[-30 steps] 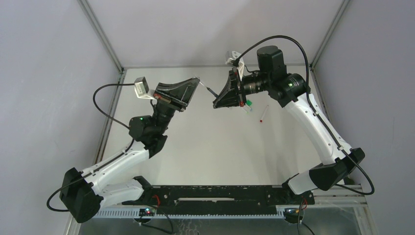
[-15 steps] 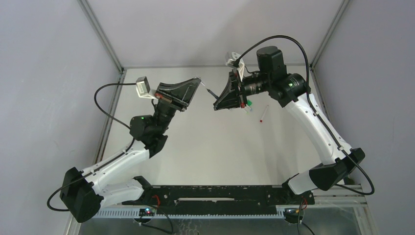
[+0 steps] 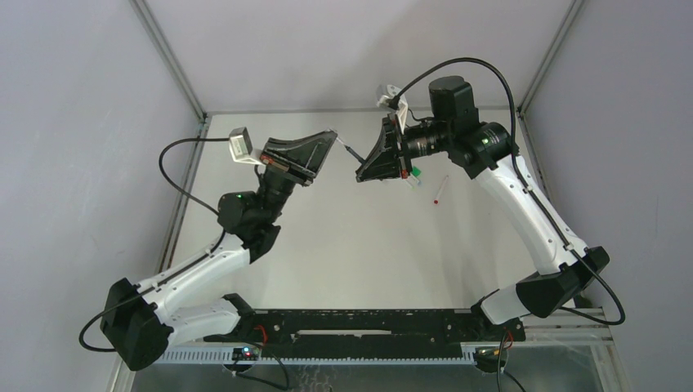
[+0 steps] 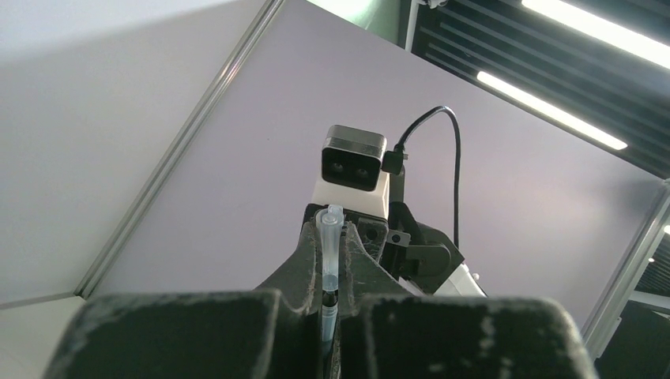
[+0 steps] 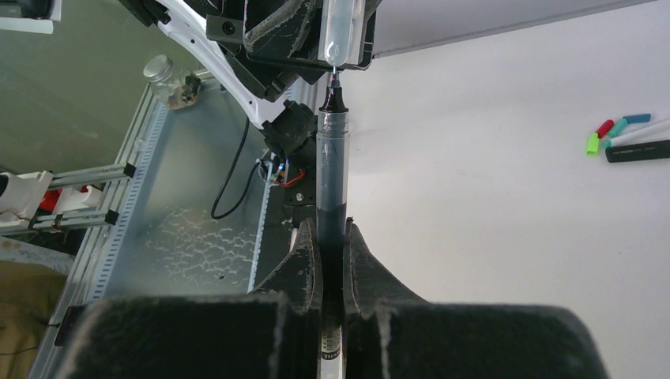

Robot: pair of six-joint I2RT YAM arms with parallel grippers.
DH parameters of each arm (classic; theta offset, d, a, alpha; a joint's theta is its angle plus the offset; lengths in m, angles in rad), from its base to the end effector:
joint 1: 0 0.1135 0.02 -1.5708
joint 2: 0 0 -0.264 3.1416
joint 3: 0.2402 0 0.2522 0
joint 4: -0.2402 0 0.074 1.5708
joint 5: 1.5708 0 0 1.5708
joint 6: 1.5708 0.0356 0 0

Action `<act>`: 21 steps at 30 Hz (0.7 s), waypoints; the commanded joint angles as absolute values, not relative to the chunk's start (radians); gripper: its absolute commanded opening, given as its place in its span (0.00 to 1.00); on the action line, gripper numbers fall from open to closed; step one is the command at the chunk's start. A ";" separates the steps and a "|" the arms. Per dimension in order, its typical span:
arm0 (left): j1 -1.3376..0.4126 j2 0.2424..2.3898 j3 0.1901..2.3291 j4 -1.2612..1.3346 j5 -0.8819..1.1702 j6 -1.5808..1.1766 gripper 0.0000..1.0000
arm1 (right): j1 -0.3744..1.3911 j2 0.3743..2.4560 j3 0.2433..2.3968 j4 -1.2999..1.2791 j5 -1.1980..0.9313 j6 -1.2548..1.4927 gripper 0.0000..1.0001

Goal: Insert the pens into the pen caps
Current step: Insert the pen cap onto the pen.

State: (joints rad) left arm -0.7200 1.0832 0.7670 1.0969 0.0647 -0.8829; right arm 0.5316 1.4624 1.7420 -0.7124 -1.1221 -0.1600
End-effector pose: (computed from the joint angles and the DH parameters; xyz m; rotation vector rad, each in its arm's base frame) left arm 0.1681 -0.1505 0.4047 -0.0035 0.8825 -1.5357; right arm 0.2350 0.1754 0.4637 -1.3150 1.4756 1.3493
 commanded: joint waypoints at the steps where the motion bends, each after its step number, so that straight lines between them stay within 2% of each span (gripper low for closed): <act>1: -0.729 1.089 0.806 1.115 0.086 -0.874 0.00 | 0.529 1.465 1.778 -0.678 -1.118 -0.135 0.00; 13: -0.734 1.097 0.807 1.110 0.103 -0.869 0.00 | 0.529 1.471 1.784 -0.653 -1.121 -0.089 0.00; 21: -0.738 1.096 0.824 0.993 0.182 -0.833 0.00 | 0.526 1.473 1.803 -0.655 -1.125 -0.078 0.00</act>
State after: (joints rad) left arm -0.7261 1.0950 0.7708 1.0706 0.0917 -0.8703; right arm 0.5304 1.4715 1.7462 -0.6907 -1.1168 -0.1017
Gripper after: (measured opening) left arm 0.038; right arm 0.064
